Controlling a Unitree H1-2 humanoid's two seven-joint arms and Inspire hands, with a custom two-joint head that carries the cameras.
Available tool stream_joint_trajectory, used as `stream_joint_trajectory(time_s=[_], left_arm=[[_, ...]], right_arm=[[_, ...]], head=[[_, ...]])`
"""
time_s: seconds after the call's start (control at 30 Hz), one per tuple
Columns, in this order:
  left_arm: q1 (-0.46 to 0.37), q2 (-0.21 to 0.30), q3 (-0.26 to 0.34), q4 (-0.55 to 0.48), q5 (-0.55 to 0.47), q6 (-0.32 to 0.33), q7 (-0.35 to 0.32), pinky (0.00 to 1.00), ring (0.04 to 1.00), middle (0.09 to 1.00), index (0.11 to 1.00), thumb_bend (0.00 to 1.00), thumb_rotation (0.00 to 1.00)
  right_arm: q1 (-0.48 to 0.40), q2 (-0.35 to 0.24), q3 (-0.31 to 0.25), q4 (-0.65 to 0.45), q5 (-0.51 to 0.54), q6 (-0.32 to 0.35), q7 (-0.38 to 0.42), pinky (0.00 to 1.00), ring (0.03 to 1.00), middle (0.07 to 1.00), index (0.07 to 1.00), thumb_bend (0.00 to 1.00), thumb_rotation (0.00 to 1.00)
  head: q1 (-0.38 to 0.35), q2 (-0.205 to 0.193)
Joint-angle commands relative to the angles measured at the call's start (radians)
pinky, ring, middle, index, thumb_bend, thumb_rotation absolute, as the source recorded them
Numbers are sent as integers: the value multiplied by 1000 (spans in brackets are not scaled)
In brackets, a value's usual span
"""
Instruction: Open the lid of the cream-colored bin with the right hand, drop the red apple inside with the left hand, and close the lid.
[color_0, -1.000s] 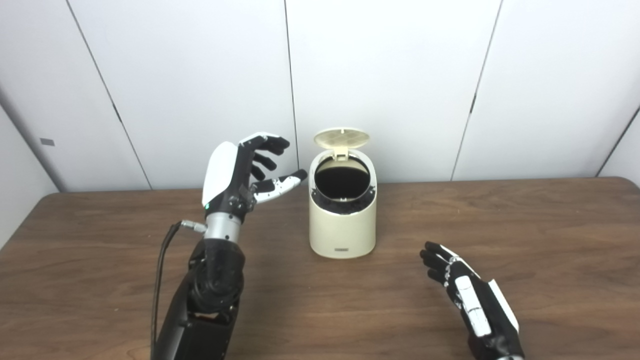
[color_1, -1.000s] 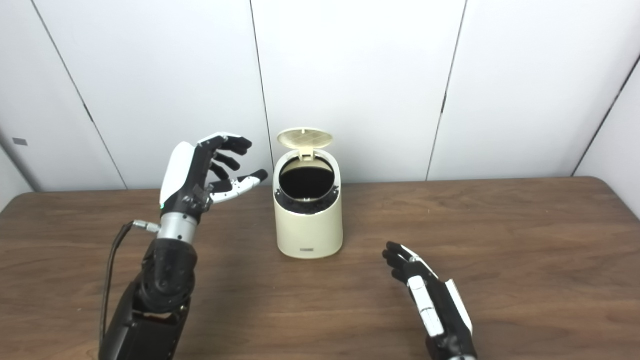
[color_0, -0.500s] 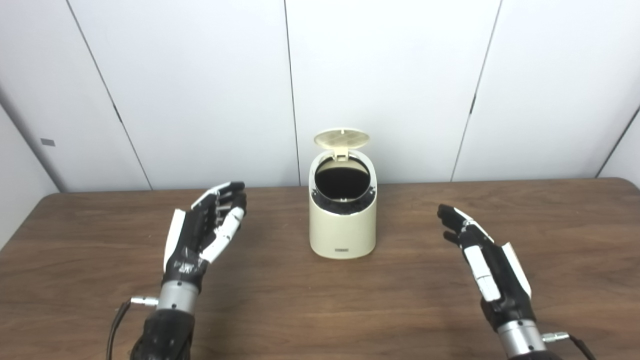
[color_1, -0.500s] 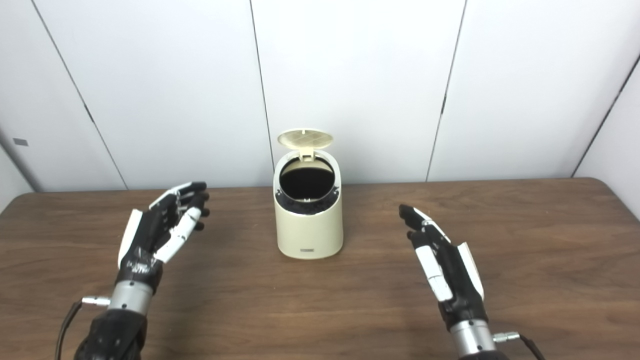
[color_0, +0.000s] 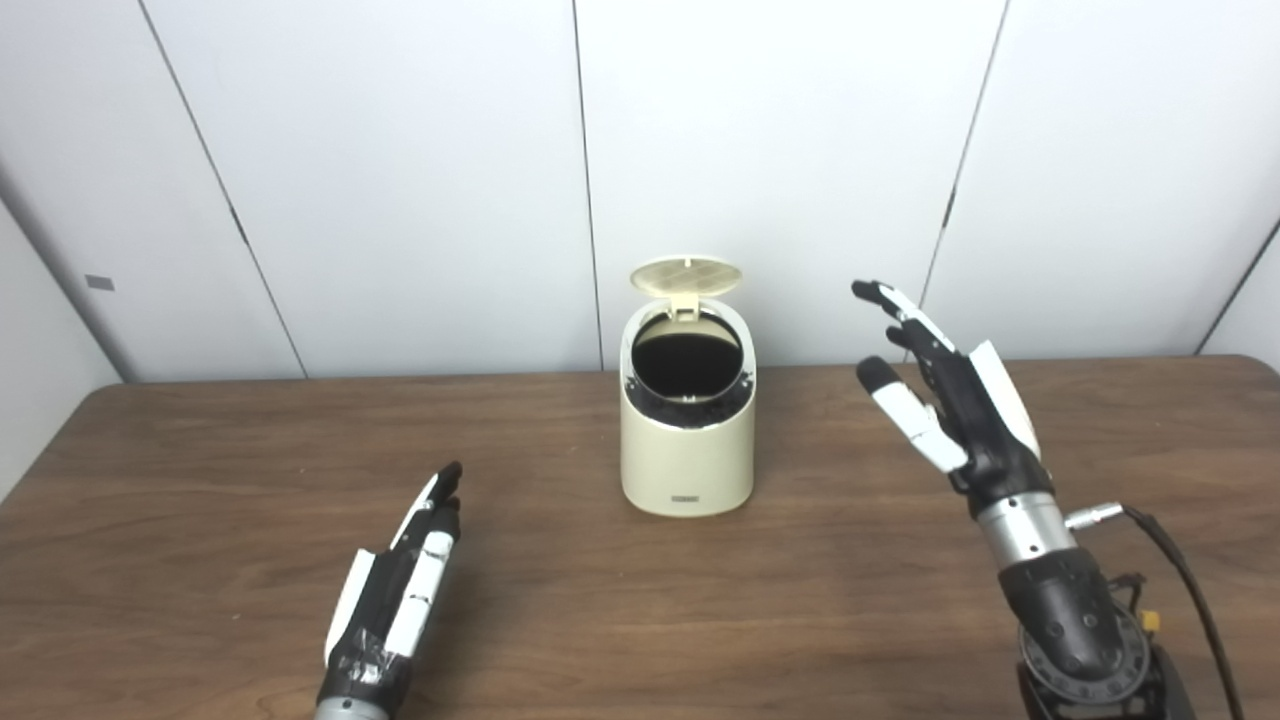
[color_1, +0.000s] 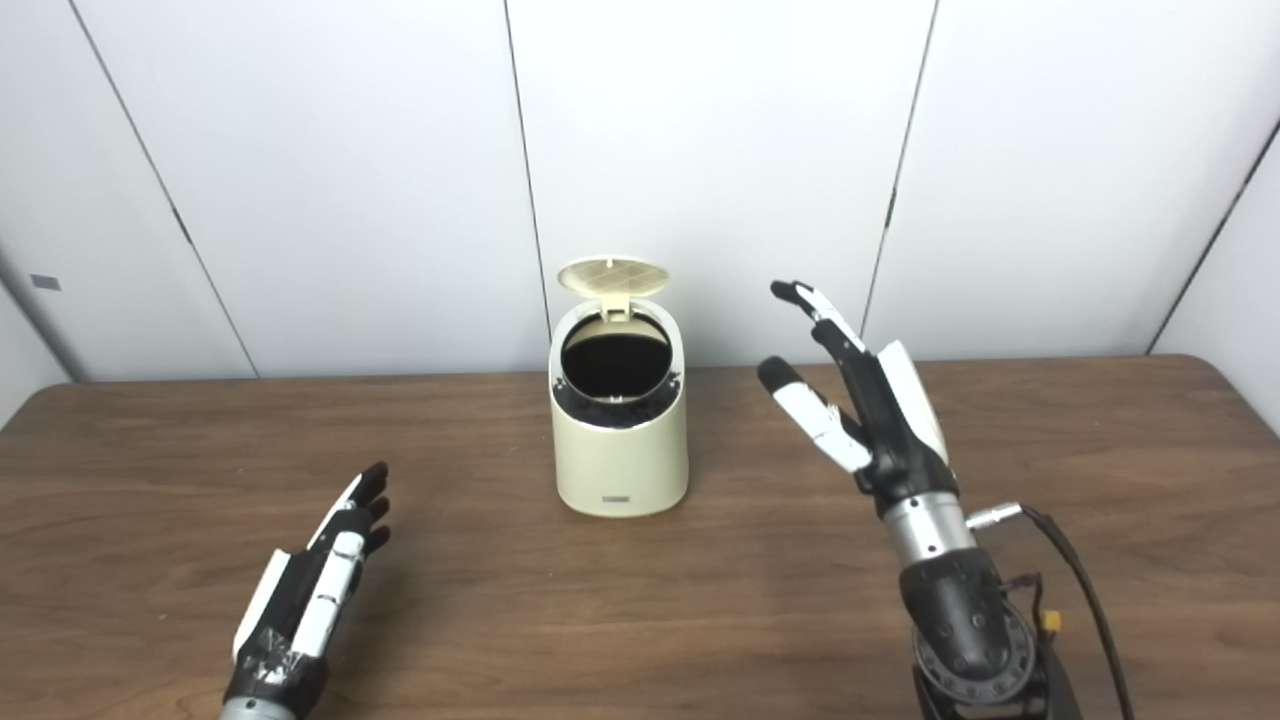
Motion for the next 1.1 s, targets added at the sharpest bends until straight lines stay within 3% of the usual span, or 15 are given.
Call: stream_joint_trajectory(time_s=[0.0, 0.07, 0.27, 0.33, 0.43, 0.6, 0.87, 1.07], left_arm=[[10, 14, 2, 8, 27, -70, 19, 967, 984, 995, 1000, 598, 954], [26, 19, -1, 25, 63, -105, 32, 959, 973, 982, 995, 638, 974], [56, -1, 9, 85, 71, -183, 62, 965, 966, 966, 976, 625, 957], [59, -5, 11, 107, 67, -211, 70, 964, 965, 964, 976, 620, 947], [61, -9, 15, 130, 60, -242, 75, 947, 952, 952, 969, 595, 923], [62, -15, 20, 126, 74, -240, 87, 921, 934, 941, 966, 611, 920], [57, -30, 8, 118, 80, -229, 96, 912, 925, 927, 957, 615, 912], [56, -49, 5, 108, 73, -204, 97, 915, 931, 929, 950, 613, 879]], right_arm=[[-91, -30, 13, 14, -50, -31, -4, 918, 945, 948, 898, 579, 908], [-143, -51, 26, 49, -88, -31, -1, 980, 984, 950, 899, 557, 907], [-287, -83, 49, 149, -116, -25, 15, 978, 1000, 964, 872, 540, 832], [-317, -88, 59, 163, -128, -6, 30, 967, 1000, 968, 870, 540, 820], [-366, -92, 80, 183, -150, 16, 57, 871, 1000, 977, 868, 572, 845], [-417, -101, 116, 231, -183, 9, 85, 815, 1000, 989, 847, 592, 835], [-457, -127, 184, 268, -226, 2, 155, 989, 1000, 1000, 796, 620, 865], [-440, -134, 207, 241, -250, 10, 188, 944, 1000, 1000, 791, 641, 874]], head=[[1, 1], [1, 1], [-4, 13], [-1, 15], [1, 20], [5, 23], [11, 25], [18, 27]])
